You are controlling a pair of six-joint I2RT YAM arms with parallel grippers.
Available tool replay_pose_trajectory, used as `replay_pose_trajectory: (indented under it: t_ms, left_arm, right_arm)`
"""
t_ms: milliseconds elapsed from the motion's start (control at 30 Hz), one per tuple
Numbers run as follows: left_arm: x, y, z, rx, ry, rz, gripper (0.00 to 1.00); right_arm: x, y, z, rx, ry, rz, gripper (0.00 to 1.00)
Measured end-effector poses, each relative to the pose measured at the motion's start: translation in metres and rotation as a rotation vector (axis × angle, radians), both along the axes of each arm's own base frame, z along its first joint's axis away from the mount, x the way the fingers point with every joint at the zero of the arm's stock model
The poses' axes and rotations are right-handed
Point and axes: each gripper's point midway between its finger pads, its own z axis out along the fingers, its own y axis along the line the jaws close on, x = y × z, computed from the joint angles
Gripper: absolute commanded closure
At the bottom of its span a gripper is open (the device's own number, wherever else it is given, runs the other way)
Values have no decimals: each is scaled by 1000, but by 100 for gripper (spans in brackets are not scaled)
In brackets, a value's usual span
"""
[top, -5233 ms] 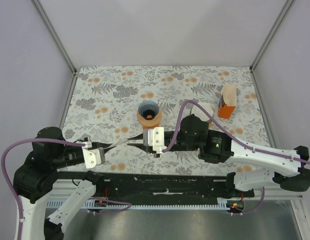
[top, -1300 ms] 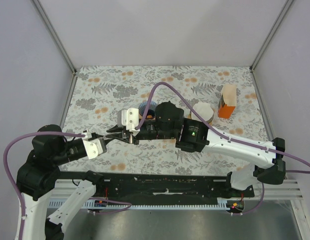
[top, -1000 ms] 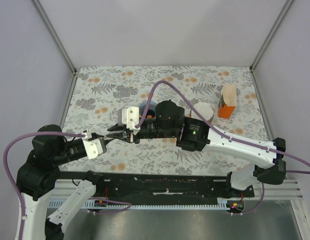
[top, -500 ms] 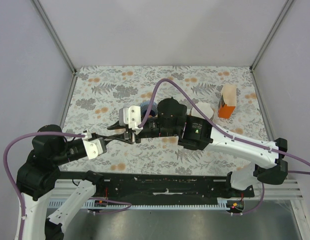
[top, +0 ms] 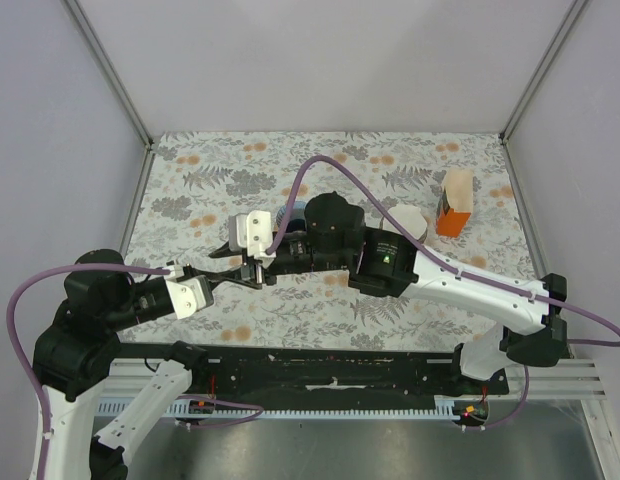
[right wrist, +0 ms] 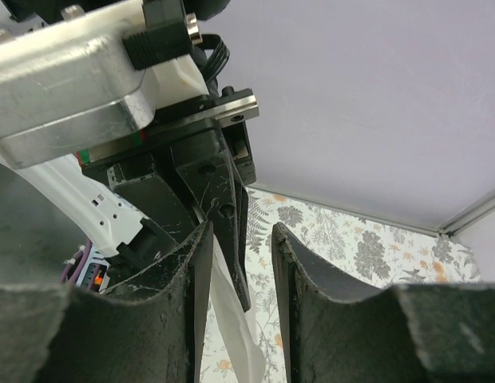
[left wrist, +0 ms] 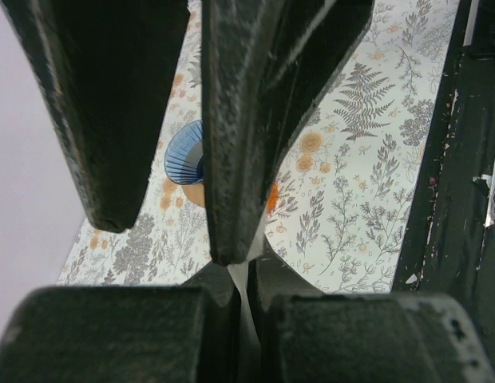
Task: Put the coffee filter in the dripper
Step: Place the coffee filter in the coffee dripper.
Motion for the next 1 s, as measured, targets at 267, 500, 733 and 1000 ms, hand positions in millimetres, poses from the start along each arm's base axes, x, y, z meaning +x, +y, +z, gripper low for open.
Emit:
replay_pose_trajectory:
  t_ms: [267, 500, 733, 1000]
  left_arm:
    - [0, 0, 0, 0, 0, 0, 98]
    - [0, 0, 0, 1, 0, 0, 98]
    - [0, 0, 0, 4, -6, -1, 98]
    - [2, 7, -9, 50, -6, 20, 98]
  right_arm:
    - [0, 2, -11, -36, 12, 2, 57]
    - [0, 1, -16, -54, 17, 2, 56]
    - [4, 1, -23, -79, 15, -21, 57]
    - [17, 3, -40, -148, 14, -84, 62]
